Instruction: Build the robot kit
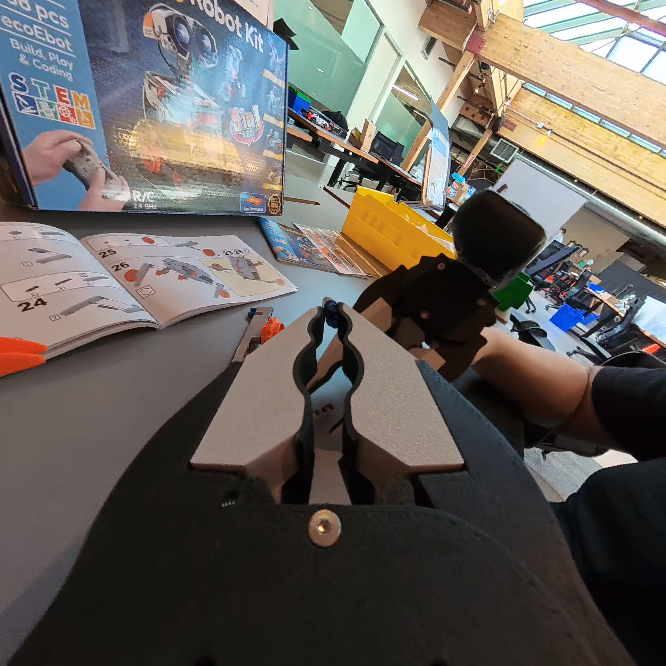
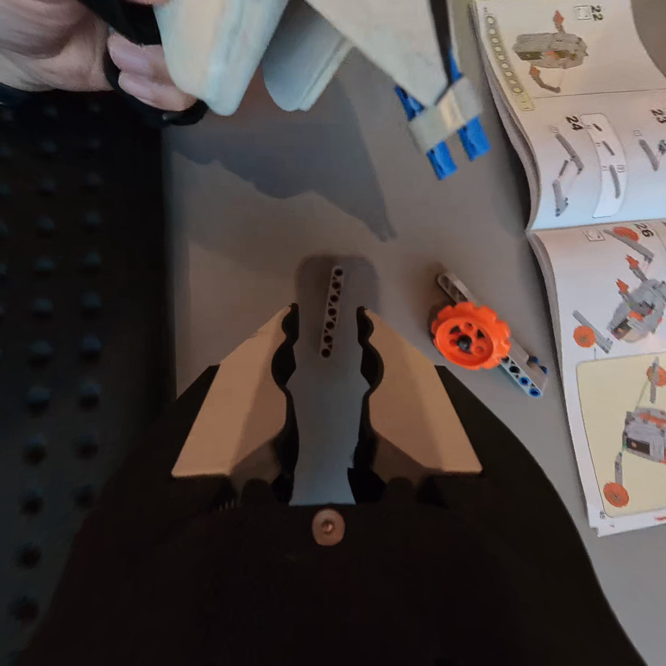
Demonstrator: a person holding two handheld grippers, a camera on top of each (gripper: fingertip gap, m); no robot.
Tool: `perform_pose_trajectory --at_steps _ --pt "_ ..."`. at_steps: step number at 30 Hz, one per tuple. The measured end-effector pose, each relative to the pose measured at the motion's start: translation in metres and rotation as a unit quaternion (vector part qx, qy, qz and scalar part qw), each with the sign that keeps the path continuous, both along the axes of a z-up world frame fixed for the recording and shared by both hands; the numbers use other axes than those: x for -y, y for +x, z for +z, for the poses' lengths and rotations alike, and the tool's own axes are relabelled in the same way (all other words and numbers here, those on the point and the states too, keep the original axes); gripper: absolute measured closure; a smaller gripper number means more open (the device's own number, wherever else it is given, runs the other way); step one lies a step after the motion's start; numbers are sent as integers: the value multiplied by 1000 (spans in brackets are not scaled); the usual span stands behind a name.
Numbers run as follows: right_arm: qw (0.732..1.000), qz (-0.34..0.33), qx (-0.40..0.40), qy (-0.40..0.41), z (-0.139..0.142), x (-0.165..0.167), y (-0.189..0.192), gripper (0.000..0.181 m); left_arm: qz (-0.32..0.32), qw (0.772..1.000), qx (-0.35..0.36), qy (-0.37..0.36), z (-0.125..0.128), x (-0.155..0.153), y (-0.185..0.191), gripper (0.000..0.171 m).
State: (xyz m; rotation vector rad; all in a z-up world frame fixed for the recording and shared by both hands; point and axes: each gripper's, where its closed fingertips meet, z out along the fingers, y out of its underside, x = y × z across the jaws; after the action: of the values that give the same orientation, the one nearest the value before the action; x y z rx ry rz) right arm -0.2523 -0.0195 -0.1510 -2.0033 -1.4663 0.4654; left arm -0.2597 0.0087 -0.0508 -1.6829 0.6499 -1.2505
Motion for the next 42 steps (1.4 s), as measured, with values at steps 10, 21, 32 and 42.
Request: perform_pose_trajectory --at_steps 10,21,32,42 --pt "964 2 -121 239 73 -24 -4 137 -70 996 9 -60 -11 14 13 167" --pt "922 57 -37 382 70 -15 4 170 -102 992 -9 -71 -19 23 20 167" --pt "948 -41 -98 299 76 -35 26 171 -85 996 -18 -32 -16 20 20 157" --pt "947 -82 -122 284 82 -42 40 171 -91 994 -52 -28 -26 23 26 160"
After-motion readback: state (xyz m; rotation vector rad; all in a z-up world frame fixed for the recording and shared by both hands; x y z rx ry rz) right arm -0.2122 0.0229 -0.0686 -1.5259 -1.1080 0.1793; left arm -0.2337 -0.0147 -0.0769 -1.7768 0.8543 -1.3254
